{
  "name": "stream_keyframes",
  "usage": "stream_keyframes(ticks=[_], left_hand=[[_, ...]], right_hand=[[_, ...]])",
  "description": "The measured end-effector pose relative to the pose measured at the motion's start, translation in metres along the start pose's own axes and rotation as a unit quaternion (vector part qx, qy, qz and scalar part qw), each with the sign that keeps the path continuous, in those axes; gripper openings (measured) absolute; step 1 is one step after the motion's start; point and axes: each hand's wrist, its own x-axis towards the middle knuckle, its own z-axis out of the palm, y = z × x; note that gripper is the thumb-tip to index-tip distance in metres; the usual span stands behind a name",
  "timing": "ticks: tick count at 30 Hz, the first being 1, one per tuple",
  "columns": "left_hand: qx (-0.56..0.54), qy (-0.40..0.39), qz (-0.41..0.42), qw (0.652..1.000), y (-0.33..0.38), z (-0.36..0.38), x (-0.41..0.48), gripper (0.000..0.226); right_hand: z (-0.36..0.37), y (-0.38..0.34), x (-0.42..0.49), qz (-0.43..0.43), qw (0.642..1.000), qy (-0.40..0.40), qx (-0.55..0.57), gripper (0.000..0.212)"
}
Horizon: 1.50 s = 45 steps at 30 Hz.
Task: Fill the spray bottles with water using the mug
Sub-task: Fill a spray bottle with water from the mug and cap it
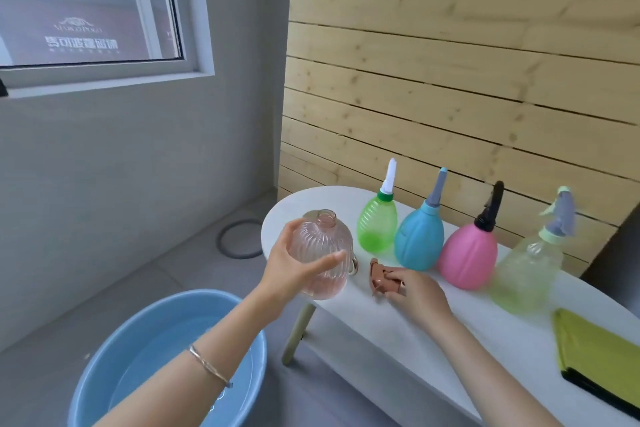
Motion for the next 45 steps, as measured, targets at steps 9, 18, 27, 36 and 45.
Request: stream_keyframes(ticks=[9, 18, 27, 36, 45], left_hand=[[0.018, -0.065, 0.022, 0.998, -0.008, 0.048, -0.006, 0.061], [-0.017, -0.088, -0.006, 0.996, -0.031, 0.100, -0.010, 0.071], [-0.002, -0.087, 0.000, 0.996, -0.048, 0.109, -0.011, 0.067], [-0.001, -0.098, -0.004, 0.995, -0.056, 0.106, -0.007, 0.075], [-0.006, -0.105, -0.002, 0.994, -0.055, 0.106, -0.005, 0.079]], right_hand=[[-0.079, 0.007, -0.018, -0.013, 0.883, 0.198, 0.426, 0.026], [-0.148, -0.009, -0.055, -0.094, 0.726, 0.294, 0.615, 0.021], [-0.147, -0.038, -0.049, -0.125, 0.655, 0.275, 0.693, 0.047], [-0.122, -0.041, -0.033, -0.146, 0.671, 0.270, 0.675, 0.034], [-0.109, -0.027, -0.052, -0.166, 0.724, 0.229, 0.630, 0.022]])
